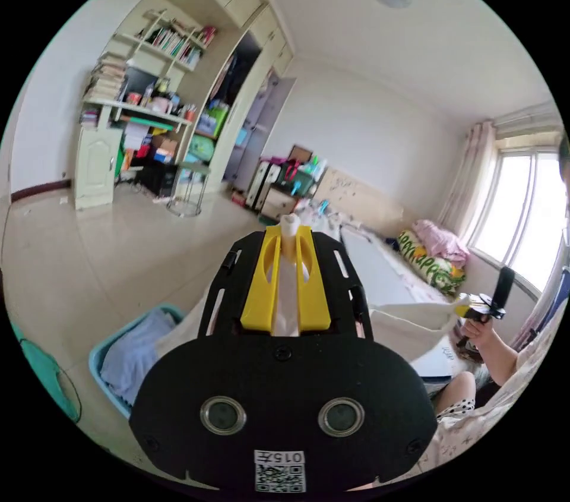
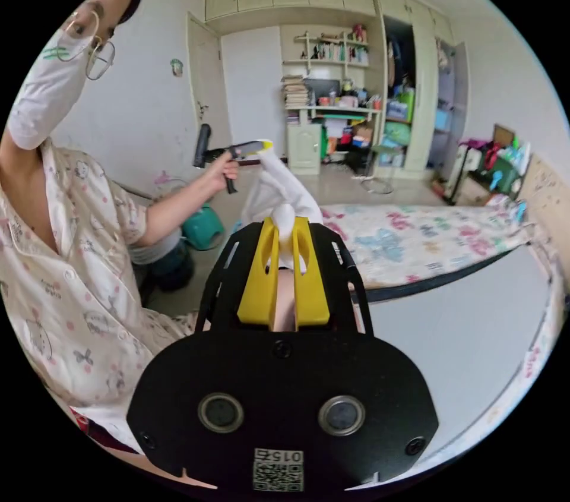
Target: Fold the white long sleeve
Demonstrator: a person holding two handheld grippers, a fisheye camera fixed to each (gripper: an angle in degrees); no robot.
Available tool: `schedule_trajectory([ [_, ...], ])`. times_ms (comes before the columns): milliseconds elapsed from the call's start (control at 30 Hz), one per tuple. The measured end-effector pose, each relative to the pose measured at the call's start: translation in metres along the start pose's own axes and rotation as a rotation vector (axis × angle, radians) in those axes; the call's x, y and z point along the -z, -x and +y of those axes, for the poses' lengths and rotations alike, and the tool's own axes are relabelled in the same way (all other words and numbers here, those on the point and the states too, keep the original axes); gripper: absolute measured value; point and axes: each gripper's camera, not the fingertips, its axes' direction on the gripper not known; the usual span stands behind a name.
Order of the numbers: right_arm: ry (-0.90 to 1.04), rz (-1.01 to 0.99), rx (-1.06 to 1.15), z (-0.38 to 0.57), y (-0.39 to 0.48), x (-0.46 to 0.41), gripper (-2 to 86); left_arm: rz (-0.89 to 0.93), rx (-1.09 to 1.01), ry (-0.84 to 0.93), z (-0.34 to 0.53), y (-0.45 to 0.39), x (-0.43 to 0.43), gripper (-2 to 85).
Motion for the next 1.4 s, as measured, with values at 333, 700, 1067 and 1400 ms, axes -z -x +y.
schedule_trajectory([
  [333,-0.232,0.391,0.026,-0.025,0.052,0.278,4.3,0.426,-0.137,-0.214,0.031,-0.177,0.002,0.9],
  [700,-0.383,0.474,-0.188,-0.018,0.046,0.432,4.5,0.582,-0.121,0.004,0.167,-0.259,-0.150,1.3],
  [1067,0.080,0.466,-1.007,0.009,-0.183,0.358,4.0,0.158,-0.148,0.553,0.436,-0.243,-0.482,3.8],
  [1400,0.077,0.462,-1.088,-0.051,-0.094,0.442,7.4,0.244,-0.197,0.744,0.518,-0.180,-0.403,8.6],
])
